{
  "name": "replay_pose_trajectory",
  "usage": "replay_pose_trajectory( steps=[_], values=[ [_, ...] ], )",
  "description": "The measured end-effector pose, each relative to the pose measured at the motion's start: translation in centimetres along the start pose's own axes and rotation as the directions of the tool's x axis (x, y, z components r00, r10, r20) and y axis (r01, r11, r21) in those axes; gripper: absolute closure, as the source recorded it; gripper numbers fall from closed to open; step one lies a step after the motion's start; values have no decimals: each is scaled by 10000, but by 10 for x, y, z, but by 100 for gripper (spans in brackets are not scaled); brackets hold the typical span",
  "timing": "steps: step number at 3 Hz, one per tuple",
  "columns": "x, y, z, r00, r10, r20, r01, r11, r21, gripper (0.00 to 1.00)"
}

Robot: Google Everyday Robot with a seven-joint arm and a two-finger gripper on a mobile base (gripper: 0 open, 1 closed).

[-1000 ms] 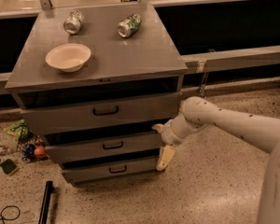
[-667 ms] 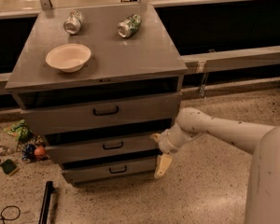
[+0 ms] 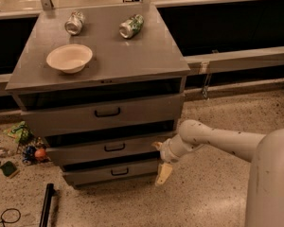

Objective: Open bottom drawer

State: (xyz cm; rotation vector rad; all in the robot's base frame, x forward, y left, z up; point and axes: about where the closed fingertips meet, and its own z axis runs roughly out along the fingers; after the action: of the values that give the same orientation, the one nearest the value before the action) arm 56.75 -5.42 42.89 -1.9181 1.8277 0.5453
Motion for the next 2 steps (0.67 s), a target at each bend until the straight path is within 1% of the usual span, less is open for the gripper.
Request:
replay_pose_trajectory(
  steps=[1, 2],
  values=[
    [5, -4, 50, 9955, 16, 948, -4, 9999, -133, 0],
    [12, -9, 109, 9841, -508, 1705, 582, 9976, -386, 0]
  ],
)
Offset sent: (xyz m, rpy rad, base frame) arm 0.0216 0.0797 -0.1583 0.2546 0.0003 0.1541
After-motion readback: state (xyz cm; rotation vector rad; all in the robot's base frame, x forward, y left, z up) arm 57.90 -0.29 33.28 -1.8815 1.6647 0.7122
